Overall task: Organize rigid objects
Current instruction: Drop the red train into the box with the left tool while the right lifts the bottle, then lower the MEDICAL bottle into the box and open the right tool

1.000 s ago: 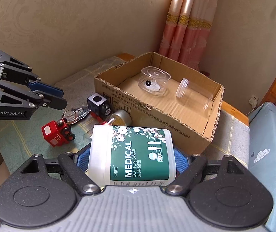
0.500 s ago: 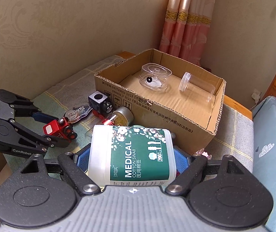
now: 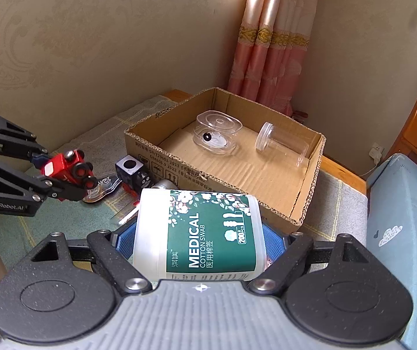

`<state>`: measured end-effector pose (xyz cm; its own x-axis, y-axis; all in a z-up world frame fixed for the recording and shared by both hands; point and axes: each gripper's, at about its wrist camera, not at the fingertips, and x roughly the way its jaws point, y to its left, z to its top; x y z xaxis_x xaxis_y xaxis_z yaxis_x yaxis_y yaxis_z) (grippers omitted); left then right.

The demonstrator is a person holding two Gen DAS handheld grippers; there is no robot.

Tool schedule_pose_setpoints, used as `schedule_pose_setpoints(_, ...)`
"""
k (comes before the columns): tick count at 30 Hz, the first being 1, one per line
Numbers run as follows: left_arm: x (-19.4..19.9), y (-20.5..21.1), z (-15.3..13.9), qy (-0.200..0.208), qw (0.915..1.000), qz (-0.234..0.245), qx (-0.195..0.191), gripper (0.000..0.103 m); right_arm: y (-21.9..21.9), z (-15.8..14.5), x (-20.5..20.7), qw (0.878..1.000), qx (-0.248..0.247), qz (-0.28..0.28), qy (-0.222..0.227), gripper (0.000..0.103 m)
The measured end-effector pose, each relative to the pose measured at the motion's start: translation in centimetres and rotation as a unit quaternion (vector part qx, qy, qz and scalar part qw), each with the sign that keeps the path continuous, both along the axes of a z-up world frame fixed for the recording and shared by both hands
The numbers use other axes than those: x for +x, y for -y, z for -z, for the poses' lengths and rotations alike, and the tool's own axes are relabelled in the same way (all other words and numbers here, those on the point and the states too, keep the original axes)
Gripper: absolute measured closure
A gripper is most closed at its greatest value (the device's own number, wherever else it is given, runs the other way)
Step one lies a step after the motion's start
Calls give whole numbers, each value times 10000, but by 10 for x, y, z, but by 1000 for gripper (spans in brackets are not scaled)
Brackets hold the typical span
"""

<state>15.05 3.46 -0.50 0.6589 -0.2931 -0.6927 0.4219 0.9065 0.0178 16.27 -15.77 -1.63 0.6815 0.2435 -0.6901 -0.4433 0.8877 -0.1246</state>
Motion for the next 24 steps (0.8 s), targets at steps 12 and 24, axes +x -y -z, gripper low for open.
schedule_pose_setpoints(12, 83, 31, -38, 532, 9986, -30, -31, 75, 11, -27, 27, 9989, 68, 270, 376, 16)
schedule_pose_setpoints(24, 60, -2, -14, 459, 9929, -906, -612, 1, 21, -31, 53, 9983, 104, 443, 368, 16)
